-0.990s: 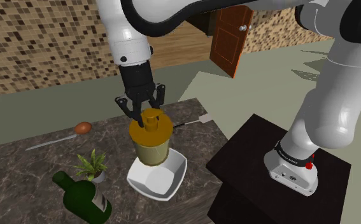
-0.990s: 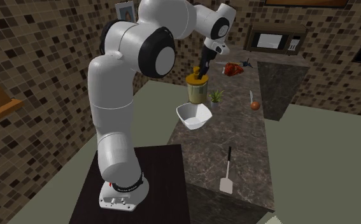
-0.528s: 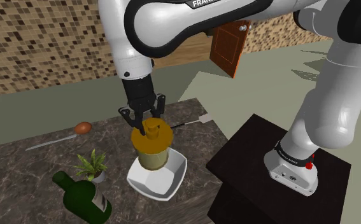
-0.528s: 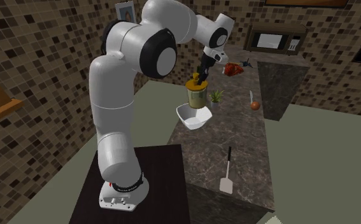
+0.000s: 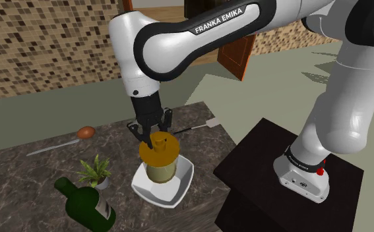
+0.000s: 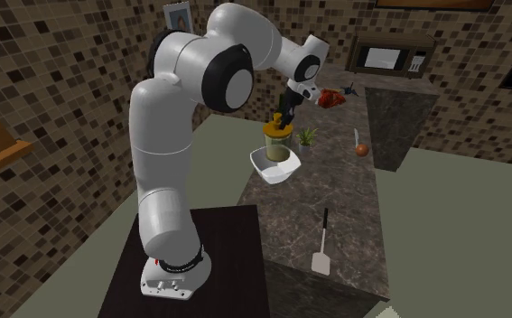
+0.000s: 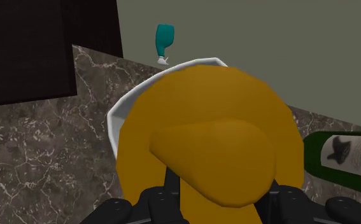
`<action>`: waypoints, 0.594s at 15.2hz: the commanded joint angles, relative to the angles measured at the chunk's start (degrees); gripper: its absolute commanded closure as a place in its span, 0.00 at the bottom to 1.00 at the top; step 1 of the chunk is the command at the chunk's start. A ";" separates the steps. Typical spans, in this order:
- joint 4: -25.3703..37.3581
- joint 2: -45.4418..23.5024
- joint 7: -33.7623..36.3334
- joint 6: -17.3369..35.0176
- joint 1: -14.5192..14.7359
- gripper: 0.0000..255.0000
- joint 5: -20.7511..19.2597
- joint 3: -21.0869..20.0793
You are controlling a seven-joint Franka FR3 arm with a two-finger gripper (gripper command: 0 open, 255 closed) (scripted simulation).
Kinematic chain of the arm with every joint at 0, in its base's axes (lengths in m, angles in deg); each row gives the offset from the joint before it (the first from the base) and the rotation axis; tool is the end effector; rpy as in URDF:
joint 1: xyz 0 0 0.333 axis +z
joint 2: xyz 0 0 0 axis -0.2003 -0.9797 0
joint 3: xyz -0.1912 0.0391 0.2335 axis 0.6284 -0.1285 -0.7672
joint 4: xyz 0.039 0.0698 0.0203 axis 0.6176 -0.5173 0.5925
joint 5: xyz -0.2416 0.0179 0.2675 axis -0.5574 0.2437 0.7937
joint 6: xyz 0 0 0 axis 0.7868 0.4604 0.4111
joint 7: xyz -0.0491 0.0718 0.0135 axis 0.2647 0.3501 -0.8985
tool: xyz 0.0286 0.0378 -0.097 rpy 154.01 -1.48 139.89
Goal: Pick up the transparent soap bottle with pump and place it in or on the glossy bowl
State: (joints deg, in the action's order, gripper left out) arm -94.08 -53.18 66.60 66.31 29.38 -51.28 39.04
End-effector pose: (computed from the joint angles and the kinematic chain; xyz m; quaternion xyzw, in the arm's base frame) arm 0.3968 0.4086 0.4308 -0.9871 0.0565 0.1456 0.0343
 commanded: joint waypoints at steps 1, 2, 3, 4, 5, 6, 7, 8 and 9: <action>-0.79 -0.53 -0.08 1.33 0.12 1.00 -0.19 0.03; -1.27 -0.77 -0.16 2.03 0.16 1.00 -0.27 0.06; -1.74 -1.02 -0.23 2.72 0.20 1.00 -0.35 0.09; -2.04 -1.19 -0.28 3.18 0.23 1.00 -0.41 0.11; -2.04 -1.19 -0.28 3.18 0.23 1.00 -0.41 0.11; -2.04 -1.19 -0.28 3.18 0.23 1.00 -0.41 0.11; -2.04 -1.19 -0.28 3.18 0.23 1.00 -0.41 0.11; -2.04 -1.19 -0.28 3.18 0.23 1.00 -0.41 0.11; -2.04 -1.19 -0.28 3.18 0.23 1.00 -0.41 0.11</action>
State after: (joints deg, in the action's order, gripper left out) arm -96.12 -54.39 66.33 69.46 29.62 -51.70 39.15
